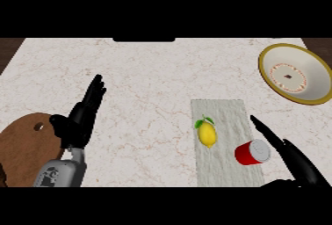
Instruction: Pick the can from the placemat and place it in the bowl
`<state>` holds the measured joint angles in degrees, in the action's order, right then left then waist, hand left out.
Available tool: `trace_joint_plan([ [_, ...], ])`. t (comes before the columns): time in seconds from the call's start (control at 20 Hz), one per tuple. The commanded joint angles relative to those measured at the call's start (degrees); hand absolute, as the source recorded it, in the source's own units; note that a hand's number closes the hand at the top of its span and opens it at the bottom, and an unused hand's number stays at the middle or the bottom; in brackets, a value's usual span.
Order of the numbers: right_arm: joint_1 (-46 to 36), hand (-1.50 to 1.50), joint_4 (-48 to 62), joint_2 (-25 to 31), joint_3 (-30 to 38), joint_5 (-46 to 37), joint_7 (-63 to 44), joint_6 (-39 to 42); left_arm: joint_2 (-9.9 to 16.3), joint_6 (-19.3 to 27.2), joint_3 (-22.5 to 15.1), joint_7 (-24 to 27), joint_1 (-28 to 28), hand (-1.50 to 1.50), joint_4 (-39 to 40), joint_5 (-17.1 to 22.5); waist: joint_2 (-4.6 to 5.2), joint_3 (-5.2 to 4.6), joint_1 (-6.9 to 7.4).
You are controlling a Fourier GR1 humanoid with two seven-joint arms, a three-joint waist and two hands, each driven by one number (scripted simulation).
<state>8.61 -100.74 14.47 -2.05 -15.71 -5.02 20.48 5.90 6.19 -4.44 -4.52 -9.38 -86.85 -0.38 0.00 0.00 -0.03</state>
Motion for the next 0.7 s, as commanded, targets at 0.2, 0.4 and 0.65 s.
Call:
trace_joint_plan([
  [0.2,-3.54,-1.5,9.05,-0.61,-1.04,-7.46,4.08,-1.14,-1.14,-0.29,-2.05,-2.2,4.87,0.0,-7.21,-2.02,-0.04,0.01,0.19],
  [0.4,-1.47,1.5,8.0,-2.25,-4.87,-9.91,7.32,-1.22,-1.0,-2.27,0.96,0.76,1.66,0.0,-0.4,-0.35,-0.02,0.0,-0.03],
  [0.65,1.75,1.5,5.12,4.05,-7.4,-14.46,16.71,-0.1,-0.26,-2.42,1.9,0.77,2.04,0.0,-1.08,-0.09,-0.07,-0.01,-0.19],
])
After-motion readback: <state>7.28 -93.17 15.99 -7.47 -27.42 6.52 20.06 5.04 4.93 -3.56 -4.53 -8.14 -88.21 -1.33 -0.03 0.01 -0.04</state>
